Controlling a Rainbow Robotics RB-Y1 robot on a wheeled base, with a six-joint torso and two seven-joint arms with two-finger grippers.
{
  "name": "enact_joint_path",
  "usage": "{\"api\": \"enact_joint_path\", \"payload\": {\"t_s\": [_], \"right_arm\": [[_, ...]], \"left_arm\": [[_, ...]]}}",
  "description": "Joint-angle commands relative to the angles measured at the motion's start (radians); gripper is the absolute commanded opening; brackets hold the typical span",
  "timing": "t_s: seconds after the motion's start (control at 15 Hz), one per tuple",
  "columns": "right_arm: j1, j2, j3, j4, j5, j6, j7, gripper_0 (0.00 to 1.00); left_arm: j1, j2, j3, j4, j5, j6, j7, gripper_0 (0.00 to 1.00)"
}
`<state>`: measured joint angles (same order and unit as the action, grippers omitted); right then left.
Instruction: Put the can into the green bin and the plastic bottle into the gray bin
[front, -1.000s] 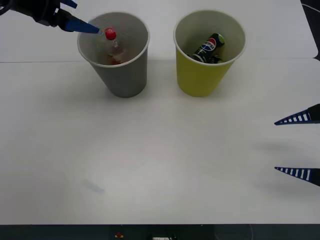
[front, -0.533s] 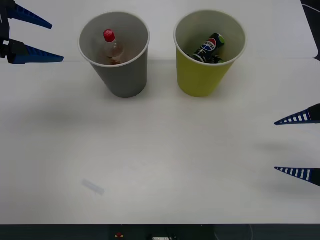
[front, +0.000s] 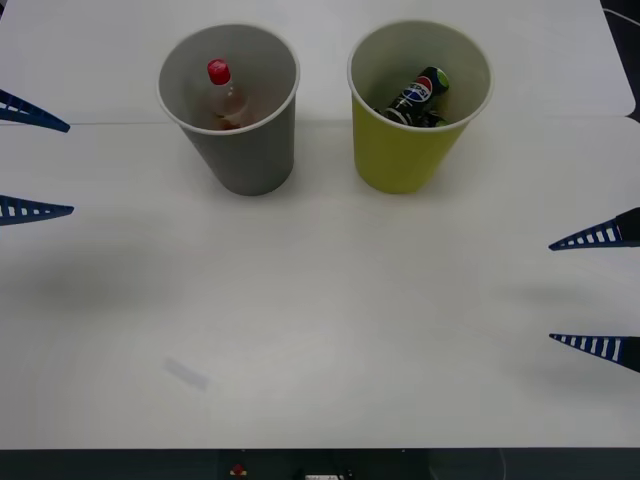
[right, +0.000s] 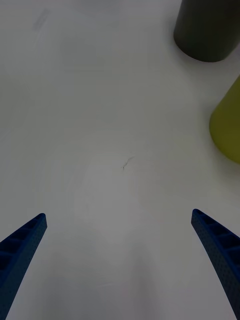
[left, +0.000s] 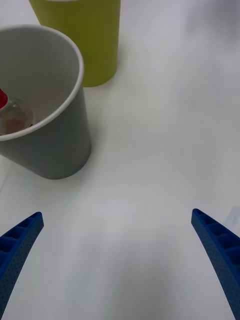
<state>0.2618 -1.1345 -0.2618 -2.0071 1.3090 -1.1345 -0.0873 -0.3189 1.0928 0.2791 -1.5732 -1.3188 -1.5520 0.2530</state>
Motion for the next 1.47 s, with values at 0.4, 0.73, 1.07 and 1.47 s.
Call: {"api": "enact_joint_path", "payload": {"t_s": [0.4,0.73,1.07,1.47], "right_arm": [[0.0,0.0,0.0,0.0,0.0,0.0,0.0,1.0],[0.0,0.0,0.0,0.0,0.0,0.0,0.0,1.0],[0.0,0.0,0.0,0.0,0.0,0.0,0.0,1.0],[0.0,0.0,0.0,0.0,0.0,0.0,0.0,1.0]], "left_arm": [[0.423,0.035,0.124,-0.177,0.136,0.148,-0.12,1.0],[0.592,0.035,0.132,-0.257,0.191,0.279,-0.153,1.0],[0.636,0.035,0.132,-0.269,0.194,0.293,-0.179,1.0],[0.664,0.038,0.132,-0.268,0.197,0.293,-0.195,1.0]]}}
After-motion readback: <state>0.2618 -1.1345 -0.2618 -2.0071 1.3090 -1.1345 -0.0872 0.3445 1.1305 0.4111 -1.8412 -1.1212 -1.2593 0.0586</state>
